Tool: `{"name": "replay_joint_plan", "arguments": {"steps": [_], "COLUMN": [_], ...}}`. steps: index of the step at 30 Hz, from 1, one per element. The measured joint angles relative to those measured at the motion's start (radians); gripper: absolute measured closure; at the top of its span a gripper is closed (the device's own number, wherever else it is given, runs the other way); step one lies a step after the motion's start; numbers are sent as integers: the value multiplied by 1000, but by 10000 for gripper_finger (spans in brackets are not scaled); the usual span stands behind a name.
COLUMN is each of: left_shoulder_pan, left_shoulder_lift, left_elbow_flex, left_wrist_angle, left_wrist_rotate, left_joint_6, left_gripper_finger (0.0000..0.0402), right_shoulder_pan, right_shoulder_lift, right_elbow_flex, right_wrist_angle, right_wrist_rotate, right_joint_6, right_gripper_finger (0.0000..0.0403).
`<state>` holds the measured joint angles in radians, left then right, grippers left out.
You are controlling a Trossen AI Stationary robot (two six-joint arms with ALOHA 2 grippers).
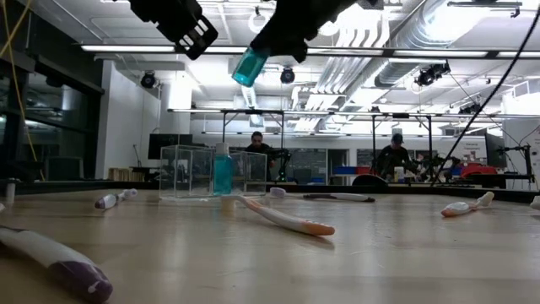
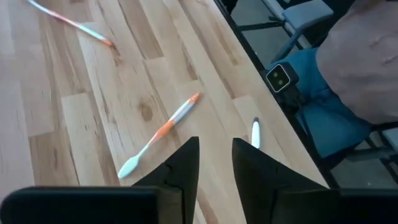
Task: Pick & Place toothbrushing station
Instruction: Put the blue mouthwash into the transparent organizer
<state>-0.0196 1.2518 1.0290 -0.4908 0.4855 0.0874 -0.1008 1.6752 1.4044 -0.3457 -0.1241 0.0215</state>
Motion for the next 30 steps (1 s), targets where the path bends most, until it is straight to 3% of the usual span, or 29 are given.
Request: {"name": "replay_joint_plan", "arguments": {"steps": [5,13,23,30], "left_shoulder_pan": [-3,-34,-116,-164], "left_shoulder_lift": [0,-21,-32,-122], "left_elbow_flex": [0,1,1,-10], "left_wrist_angle": [-15,-137,-118,-73], "left_wrist_rotate": [-9,17,29,23], "left_joint_6": [-29,-42,-51,-32], "left_gripper_finger": [314,314,314,314], "right_shoulder_pan": [-20,-67,-83,-100], "right_shoulder_lift": [82,84,105,162], "right_elbow_flex": [100,103,102,105], "right_wrist_angle": [-97,-81,-62,34], "right_wrist_rotate": [41,38,14,-37], "right_joint_6": [-55,-55,-56,-75], "right_gripper_finger": [319,319,319,319]}}
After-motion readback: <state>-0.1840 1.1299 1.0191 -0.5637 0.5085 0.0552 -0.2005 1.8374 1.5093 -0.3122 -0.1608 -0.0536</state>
